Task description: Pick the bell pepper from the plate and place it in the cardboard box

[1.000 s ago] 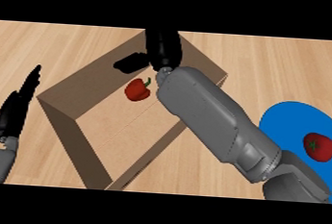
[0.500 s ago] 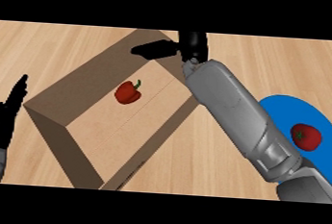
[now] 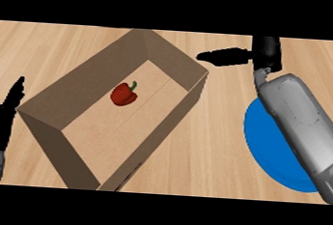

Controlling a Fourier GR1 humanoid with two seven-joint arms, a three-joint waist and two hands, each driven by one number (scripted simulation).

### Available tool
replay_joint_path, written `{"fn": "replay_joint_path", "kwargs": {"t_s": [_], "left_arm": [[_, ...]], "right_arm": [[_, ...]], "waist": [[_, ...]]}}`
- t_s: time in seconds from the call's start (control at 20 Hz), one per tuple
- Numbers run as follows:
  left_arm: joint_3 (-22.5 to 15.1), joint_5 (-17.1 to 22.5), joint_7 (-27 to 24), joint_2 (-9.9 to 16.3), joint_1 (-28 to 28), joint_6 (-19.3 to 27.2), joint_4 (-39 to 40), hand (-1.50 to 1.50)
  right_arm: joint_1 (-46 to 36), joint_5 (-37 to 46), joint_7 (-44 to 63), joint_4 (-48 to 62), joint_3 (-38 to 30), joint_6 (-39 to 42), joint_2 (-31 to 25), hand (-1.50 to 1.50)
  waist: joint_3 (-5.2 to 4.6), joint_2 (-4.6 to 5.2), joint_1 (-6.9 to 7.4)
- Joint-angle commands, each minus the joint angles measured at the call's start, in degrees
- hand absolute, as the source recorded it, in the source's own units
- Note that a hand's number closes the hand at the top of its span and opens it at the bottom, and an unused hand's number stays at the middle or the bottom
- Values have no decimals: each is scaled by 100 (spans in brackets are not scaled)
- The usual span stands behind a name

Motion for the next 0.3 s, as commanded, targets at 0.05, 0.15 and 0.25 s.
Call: {"fn": "replay_joint_path", "kwargs": {"t_s": [0.05, 0.15, 0.25], "left_arm": [[-55, -239, -59, -188, 95, 193, -92, 0], [183, 64, 54, 39, -68, -208, -11, 0], [185, -72, -218, -44, 18, -66, 134, 0]], "right_arm": [[921, -140, -66, -909, -335, 740, -837, -150], [1192, -255, -72, -1125, -481, 1170, -1169, -150], [1536, -251, 235, -1578, -418, 1428, -1417, -150]], "waist": [[0, -3, 0], [0, 1, 0], [-3, -7, -30]]}}
